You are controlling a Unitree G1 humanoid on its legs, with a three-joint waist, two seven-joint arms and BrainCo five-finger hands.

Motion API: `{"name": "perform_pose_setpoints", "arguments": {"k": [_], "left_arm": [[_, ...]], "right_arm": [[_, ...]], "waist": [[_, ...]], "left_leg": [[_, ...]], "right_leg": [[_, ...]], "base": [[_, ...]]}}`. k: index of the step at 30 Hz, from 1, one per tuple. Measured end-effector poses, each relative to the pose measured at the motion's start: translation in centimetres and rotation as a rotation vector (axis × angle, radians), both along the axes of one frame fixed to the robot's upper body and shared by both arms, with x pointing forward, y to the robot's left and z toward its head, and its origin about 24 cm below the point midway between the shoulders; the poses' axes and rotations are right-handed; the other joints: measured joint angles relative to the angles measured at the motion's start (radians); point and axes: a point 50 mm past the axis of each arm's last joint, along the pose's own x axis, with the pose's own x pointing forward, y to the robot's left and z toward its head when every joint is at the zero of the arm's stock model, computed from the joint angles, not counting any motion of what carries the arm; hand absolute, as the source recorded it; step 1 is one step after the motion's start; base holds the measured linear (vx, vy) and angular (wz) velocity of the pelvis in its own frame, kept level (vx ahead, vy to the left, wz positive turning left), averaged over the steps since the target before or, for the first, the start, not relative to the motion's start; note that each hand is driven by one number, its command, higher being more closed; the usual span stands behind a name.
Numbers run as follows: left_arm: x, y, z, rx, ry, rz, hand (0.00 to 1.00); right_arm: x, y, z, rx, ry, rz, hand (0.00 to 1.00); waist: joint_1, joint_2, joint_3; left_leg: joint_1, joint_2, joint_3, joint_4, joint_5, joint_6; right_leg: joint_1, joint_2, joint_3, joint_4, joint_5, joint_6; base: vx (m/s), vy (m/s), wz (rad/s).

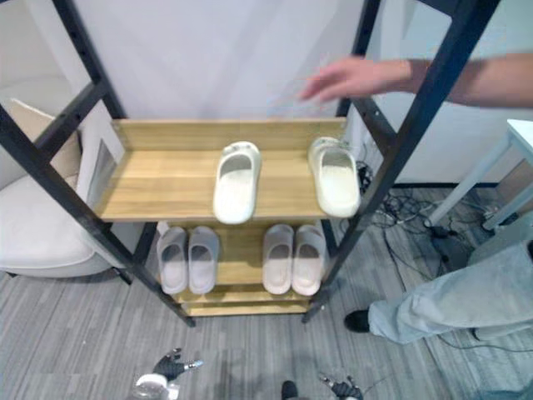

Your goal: Organize the slippers on the shoe rack

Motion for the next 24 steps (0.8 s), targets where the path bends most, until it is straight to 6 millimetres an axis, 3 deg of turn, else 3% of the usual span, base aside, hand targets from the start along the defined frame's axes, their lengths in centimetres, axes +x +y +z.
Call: {"name": "perform_pose_setpoints", "arguments": {"k": [10, 13, 15, 16, 18, 19, 22, 23, 24], "left_arm": [[0.1, -1.7, -0.1, 0.002, 0.004, -0.12, 0.0], [1.3, -3.5, 0.4, -0.009, -0.041, -0.254, 0.0], [3.3, -6.5, 1.7, -0.05, -0.137, -0.434, 0.0], [3.6, -6.8, 1.9, -0.059, -0.15, -0.451, 0.0], [5.9, -11.0, 4.8, -0.192, -0.325, -0.586, 0.0], [5.9, -11.0, 4.9, -0.193, -0.327, -0.587, 0.0], [7.7, -15.7, 10.5, -0.44, -0.574, -0.658, 0.0], [7.8, -16.0, 11.0, -0.459, -0.596, -0.663, 0.0], [8.4, -17.1, 13.3, -0.54, -0.682, -0.667, 0.0]], "right_arm": [[0.1, -0.1, 0.0, -0.005, -0.003, 0.007, 0.0], [0.1, -0.1, 0.1, -0.007, -0.003, 0.01, 0.0], [0.2, -0.1, 0.1, -0.007, -0.006, 0.011, 0.0], [0.2, -0.1, 0.1, -0.007, -0.006, 0.011, 0.0], [0.4, -0.2, 0.1, -0.008, -0.013, 0.011, 0.0], [0.4, -0.2, 0.1, -0.008, -0.013, 0.011, 0.0], [0.7, -0.3, 0.2, -0.009, -0.024, 0.005, 0.0], [0.7, -0.3, 0.2, -0.009, -0.024, 0.005, 0.0], [0.7, -0.5, 0.3, -0.013, -0.023, 0.005, 0.0]], "waist": [[0.0, 0.012, 0.007], [0.0, 0.013, 0.007], [0.0, 0.015, 0.008], [0.0, 0.015, 0.008], [-0.001, 0.021, 0.012], [-0.001, 0.021, 0.012], [-0.007, 0.038, 0.014], [-0.007, 0.039, 0.014], [-0.007, 0.046, 0.011]], "left_leg": [[0.003, 0.003, 0.001, 0.001, 0.0, -0.001], [0.003, 0.004, 0.001, 0.001, -0.001, -0.002], [0.003, 0.004, 0.001, 0.001, -0.002, -0.003], [0.003, 0.004, 0.0, 0.001, -0.002, -0.003], [0.0, 0.002, -0.002, 0.0, -0.002, -0.003], [-0.001, 0.002, -0.002, 0.0, -0.002, -0.003], [-0.004, 0.002, -0.008, 0.001, -0.002, -0.003], [-0.004, 0.002, -0.009, 0.0, -0.002, -0.003], [-0.005, 0.002, -0.011, 0.0, -0.001, -0.002]], "right_leg": [[0.001, 0.002, 0.004, -0.003, 0.002, -0.003], [0.001, 0.003, 0.003, -0.003, 0.002, -0.003], [0.001, 0.003, 0.003, -0.003, 0.002, -0.003], [0.001, 0.003, 0.003, -0.002, 0.002, -0.003], [-0.001, 0.001, 0.001, -0.002, 0.002, -0.003], [-0.001, 0.001, 0.001, -0.002, 0.002, -0.003], [-0.004, 0.002, -0.004, 0.002, 0.001, -0.003], [-0.004, 0.002, -0.005, 0.002, 0.001, -0.003], [-0.004, 0.001, -0.006, 0.002, 0.001, -0.003]], "base": [[-0.02, -0.012, 0.0], [0.0, 0.0, 0.0], [0.0, 0.0, 0.0], [0.0, 0.0, 0.0], [0.0, 0.0, 0.0], [0.0, 0.0, 0.0], [0.0, 0.0, 0.01], [0.0, 0.0, 0.0], [0.0, 0.0, 0.04]]}}
